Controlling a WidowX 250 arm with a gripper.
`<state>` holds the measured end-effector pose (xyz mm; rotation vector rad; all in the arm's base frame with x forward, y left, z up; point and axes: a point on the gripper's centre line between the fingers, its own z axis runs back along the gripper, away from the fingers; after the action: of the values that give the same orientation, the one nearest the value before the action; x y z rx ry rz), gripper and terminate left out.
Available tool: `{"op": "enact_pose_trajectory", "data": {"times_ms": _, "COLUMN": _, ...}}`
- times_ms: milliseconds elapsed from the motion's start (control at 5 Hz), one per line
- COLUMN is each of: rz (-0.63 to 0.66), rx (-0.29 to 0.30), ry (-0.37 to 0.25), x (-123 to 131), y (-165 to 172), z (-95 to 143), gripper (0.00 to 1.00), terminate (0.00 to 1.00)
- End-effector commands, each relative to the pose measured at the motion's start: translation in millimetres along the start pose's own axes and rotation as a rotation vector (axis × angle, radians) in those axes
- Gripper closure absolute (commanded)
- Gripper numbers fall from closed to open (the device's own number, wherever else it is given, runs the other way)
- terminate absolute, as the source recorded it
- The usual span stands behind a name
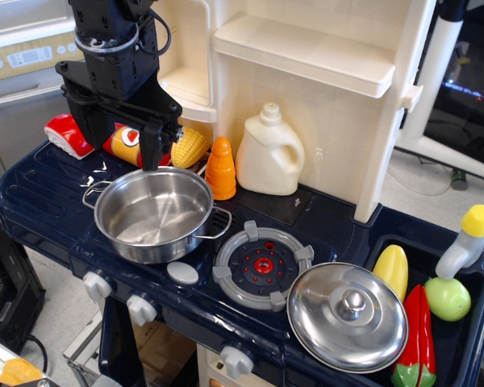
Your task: Put lid on pot or pan
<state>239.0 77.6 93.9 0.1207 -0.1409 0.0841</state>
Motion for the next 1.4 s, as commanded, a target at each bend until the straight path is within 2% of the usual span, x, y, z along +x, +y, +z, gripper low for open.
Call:
{"op": "enact_pose_trajectory", "data": {"times_ms": 0, "rz": 0.0, "rx": 0.0, "ry": 0.0, "x": 0.0, "y": 0.0, "z": 0.0, "gripper": 0.0, "terminate": 0.0}}
{"op": "enact_pose_trajectory", "data": {"times_ms": 200, "rz": 0.092, "rx": 0.051, "ry": -0.024, "x": -25.3, "y": -46.0, "z": 20.7, "gripper": 0.0, "terminate": 0.0}}
{"op": "enact_pose_trajectory", "data": {"times_ms": 400, "rz": 0.076, "rx": 0.079, "ry": -0.041, "x": -40.4, "y": -81.9, "z": 34.9, "gripper": 0.0, "terminate": 0.0}}
{"op": "enact_pose_trajectory", "data": {"times_ms": 600, "rz": 0.059, "rx": 0.116, "ry": -0.033, "x": -51.1, "y": -124.0, "z": 37.3, "gripper": 0.0, "terminate": 0.0}}
{"op": "enact_pose_trajectory", "data": {"times_ms": 800, "rz": 0.045, "rx": 0.114, "ry": -0.031, "x": -49.3, "y": -159.9, "z": 17.7, "gripper": 0.0, "terminate": 0.0}}
{"op": "enact_pose_trajectory", "data": {"times_ms": 1000, "rz": 0.019, "rx": 0.125, "ry": -0.024, "x": -42.9, "y": -176.5, "z": 7.5, "gripper": 0.0, "terminate": 0.0}}
{"op": "enact_pose_trajectory", "data": {"times_ms": 1200, "rz": -0.005, "rx": 0.075, "ry": -0.013, "x": -35.9, "y": -194.4, "z": -2.5, "gripper": 0.0, "terminate": 0.0}}
